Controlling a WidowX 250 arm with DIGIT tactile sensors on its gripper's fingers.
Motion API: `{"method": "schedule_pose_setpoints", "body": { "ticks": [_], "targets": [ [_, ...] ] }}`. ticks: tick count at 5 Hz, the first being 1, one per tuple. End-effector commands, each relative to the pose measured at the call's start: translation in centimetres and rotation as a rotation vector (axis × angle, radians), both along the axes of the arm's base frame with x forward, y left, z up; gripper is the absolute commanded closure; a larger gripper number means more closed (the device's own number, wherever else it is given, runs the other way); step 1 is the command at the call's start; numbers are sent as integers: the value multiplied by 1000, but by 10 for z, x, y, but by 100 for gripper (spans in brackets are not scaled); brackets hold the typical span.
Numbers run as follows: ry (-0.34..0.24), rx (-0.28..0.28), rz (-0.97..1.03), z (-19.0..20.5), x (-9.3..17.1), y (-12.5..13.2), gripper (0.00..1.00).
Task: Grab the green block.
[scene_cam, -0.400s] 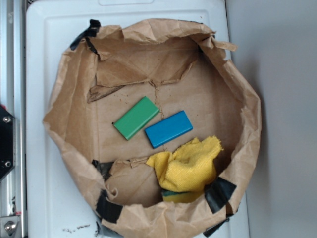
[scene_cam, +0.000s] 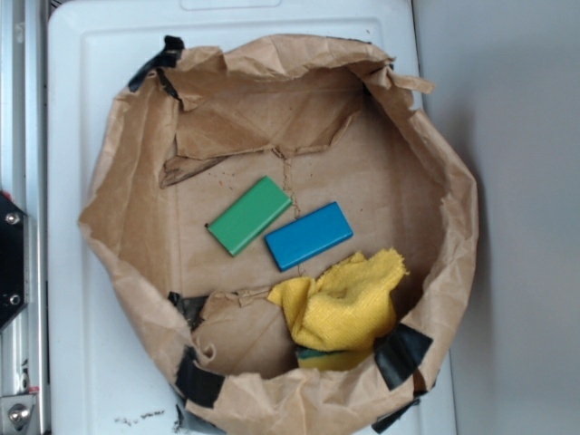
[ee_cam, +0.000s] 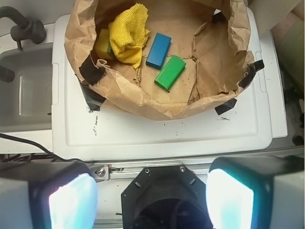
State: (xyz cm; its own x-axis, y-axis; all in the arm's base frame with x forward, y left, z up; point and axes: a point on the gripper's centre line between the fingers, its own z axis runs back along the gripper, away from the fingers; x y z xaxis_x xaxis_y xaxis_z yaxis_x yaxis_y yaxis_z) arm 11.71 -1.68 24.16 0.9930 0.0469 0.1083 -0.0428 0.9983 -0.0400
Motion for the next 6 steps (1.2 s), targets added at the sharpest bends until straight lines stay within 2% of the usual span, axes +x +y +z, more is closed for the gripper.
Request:
{"method": "schedule_pose_setpoints", "body": {
  "ticks": [1,4,5,6],
  "targets": [
    [-135,-18,79,20,-48,14,0],
    [-135,-18,79,20,-48,14,0],
    [-118,-45,120,1,2,8,0],
    [-15,-25,133,-22,50,7,0]
  ]
}}
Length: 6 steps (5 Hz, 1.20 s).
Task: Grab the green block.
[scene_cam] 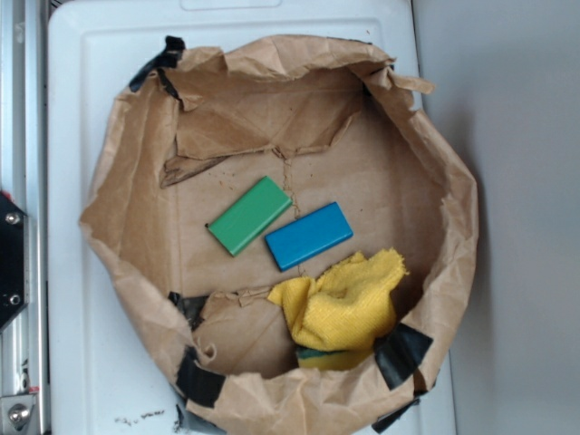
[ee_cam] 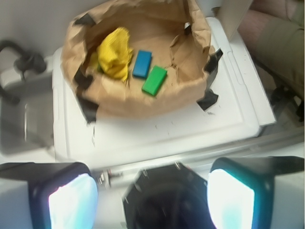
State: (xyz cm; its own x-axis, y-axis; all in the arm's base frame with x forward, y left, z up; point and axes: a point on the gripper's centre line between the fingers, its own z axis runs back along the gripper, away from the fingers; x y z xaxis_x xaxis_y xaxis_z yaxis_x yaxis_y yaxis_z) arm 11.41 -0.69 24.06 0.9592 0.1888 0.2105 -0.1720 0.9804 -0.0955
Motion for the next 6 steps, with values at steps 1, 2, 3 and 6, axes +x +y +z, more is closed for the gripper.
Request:
{"method": "schedule_pose_setpoints", "body": {
  "ticks": [1,2,3,6],
  "targets": [
    [124,38,37,-40,88,-5,0],
    [122,106,126,-67,114,5,0],
    [97,56,172,-84,131,20,0],
    [149,66,142,-119,134,18,0]
  ]
}}
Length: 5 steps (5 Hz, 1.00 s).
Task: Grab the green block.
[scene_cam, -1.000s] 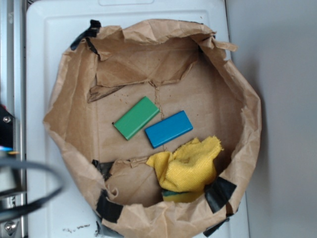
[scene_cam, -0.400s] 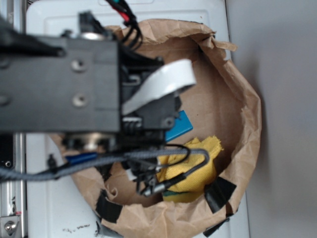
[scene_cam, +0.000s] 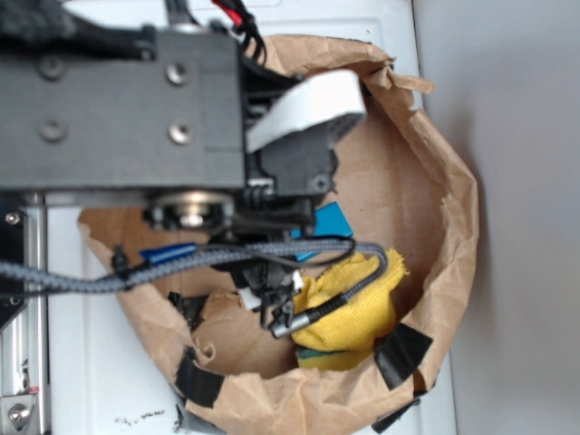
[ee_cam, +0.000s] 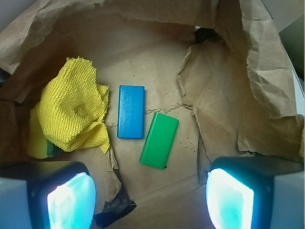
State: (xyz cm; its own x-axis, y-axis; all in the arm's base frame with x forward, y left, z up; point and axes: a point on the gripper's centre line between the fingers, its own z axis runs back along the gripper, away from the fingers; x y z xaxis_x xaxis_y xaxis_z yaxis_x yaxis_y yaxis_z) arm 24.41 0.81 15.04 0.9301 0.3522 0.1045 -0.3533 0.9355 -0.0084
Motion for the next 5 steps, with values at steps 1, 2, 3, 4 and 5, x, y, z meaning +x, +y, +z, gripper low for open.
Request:
{"method": "schedule_pose_setpoints", "body": {
  "ticks": [1,2,3,4,5],
  "targets": [
    [-26,37,-39,-66,11,3,0],
    [-22,16,-53,-82,20,-2,0],
    [-22,8,-43,-101,40,-13,0],
    [3,26,-51,-121,48,-23,0],
    [-10,55,-43,-129,44,-25,40]
  ]
}}
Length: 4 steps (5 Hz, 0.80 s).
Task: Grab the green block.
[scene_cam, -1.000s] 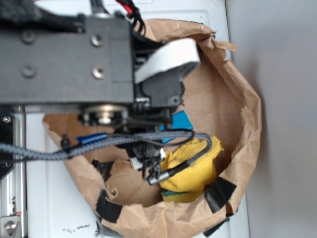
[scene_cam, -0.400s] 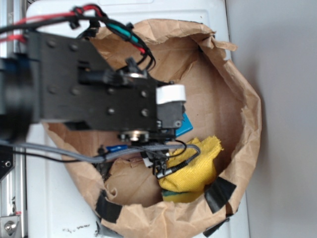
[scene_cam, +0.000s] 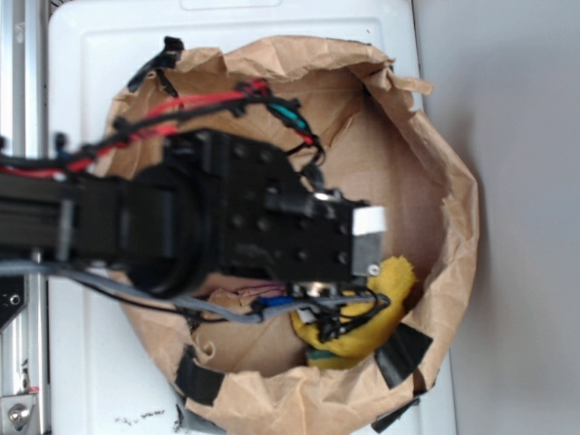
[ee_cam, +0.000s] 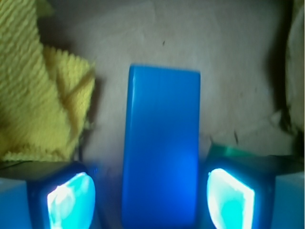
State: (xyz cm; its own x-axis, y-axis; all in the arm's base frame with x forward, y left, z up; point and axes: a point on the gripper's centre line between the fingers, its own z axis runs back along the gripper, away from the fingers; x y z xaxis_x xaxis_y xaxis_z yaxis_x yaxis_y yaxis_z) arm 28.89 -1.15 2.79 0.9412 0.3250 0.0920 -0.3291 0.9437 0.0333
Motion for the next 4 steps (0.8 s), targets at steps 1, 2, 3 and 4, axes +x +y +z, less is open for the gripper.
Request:
{"method": "schedule_pose_setpoints", "body": {
  "ticks": [1,2,3,4],
  "targets": [
    [-50,-27,-20,15,-33,2,100],
    [-55,-92,-25,42,-32,6,100],
    [-62,-149,-35,71,-35,11,100],
    [-24,-216,-42,116,-36,16,100]
  ]
}}
